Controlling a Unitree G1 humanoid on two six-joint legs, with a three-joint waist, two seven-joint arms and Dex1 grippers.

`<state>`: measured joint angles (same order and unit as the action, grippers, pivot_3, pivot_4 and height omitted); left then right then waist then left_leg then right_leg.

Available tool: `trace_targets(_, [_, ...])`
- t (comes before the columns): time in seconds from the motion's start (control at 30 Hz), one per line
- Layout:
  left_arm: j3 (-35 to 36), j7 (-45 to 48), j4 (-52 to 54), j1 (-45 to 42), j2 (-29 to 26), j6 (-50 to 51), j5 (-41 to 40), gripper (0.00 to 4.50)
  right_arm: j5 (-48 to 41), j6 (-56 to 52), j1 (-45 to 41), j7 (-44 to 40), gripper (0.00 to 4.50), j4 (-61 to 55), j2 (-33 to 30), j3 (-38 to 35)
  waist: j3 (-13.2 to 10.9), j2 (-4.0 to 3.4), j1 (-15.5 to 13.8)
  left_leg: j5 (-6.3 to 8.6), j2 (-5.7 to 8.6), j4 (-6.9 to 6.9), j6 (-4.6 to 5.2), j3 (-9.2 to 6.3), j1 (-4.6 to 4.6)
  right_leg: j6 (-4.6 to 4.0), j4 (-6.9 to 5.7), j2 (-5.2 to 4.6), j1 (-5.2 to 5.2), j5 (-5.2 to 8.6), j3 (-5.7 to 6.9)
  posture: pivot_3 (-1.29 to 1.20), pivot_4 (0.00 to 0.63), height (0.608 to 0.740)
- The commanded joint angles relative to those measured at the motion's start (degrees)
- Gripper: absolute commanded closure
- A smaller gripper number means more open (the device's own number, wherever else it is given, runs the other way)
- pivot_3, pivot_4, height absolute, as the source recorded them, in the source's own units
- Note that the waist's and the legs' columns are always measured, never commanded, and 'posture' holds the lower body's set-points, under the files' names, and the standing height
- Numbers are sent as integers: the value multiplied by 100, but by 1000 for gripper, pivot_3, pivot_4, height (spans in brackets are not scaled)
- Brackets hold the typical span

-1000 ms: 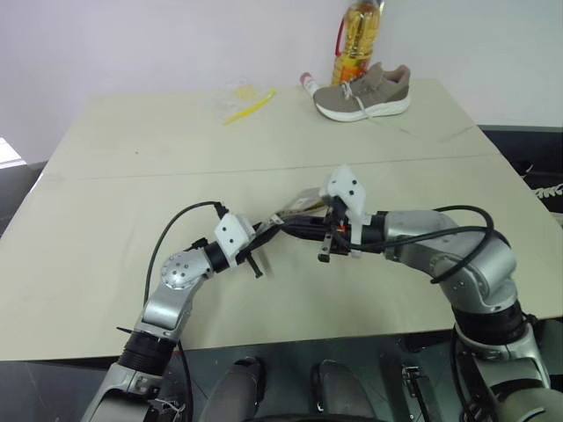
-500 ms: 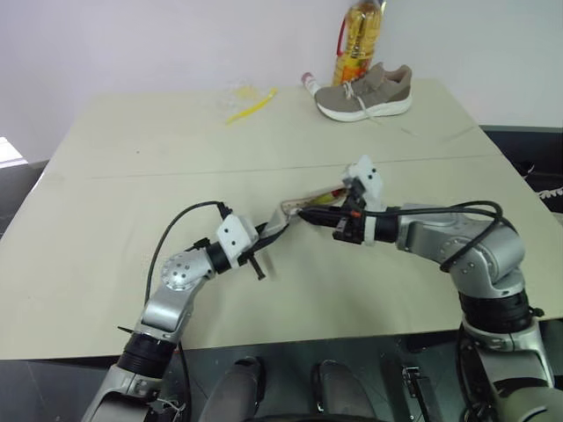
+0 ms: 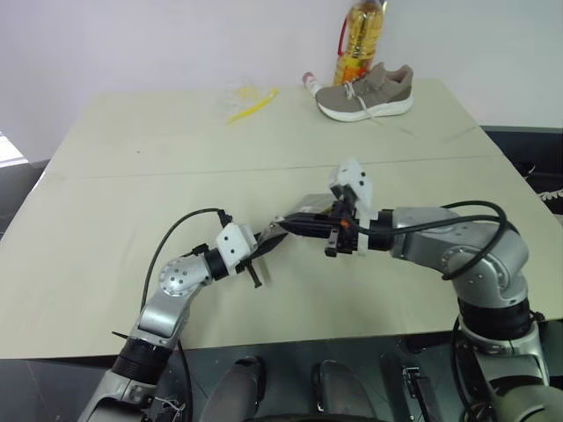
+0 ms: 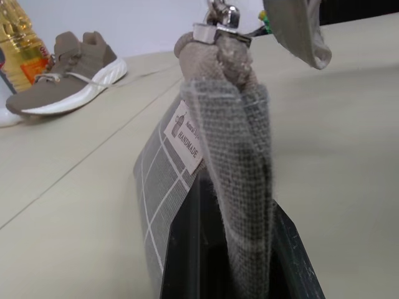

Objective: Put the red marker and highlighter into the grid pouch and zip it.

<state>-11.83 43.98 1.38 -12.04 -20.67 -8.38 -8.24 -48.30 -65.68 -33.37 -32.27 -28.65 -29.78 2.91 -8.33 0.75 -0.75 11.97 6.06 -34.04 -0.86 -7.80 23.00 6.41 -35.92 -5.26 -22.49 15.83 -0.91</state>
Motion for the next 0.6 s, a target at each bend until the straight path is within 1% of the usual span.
trace_targets(0.03, [-94, 98, 147, 124, -76, -37, 56, 4500, -51, 115, -242, 54, 4452, -170, -45, -207, 0, 0, 1, 0, 0, 0, 0, 0, 0, 0, 0, 0, 0, 0, 0, 0, 150, 740])
trace_targets(0.23, [-127, 242, 282, 265, -143, 1, -10, 4500, 231, 322, -287, -222, 4452, 71, -504, -212, 0, 0, 2, 0, 0, 1, 0, 0, 4, 0, 2, 0, -3, 0, 1, 0, 150, 740])
trace_targets(0.3, [-122, 291, 326, 315, -171, 19, -33, 4500, 401, 527, -192, -547, 4452, 152, -852, -187, -1, -1, 1, 0, 0, 1, 0, 0, 5, 0, 2, 0, -4, 0, 1, 0, 150, 740])
trace_targets(0.4, [-104, 327, 363, 351, -183, 45, -46, 4500, 558, 756, -86, -834, 4452, 228, -1164, -126, 0, -1, -1, 0, 0, 1, 1, 0, 10, 0, 12, 0, -3, 0, 4, 0, 150, 740])
trace_targets(0.6, [-101, 352, 392, 389, -200, 77, -50, 4500, 720, 1014, -22, -1045, 4452, 399, -1388, -120, -1, -1, 2, 1, -1, 1, 1, 0, 12, 0, 18, 0, -4, 0, 4, 0, 150, 740])
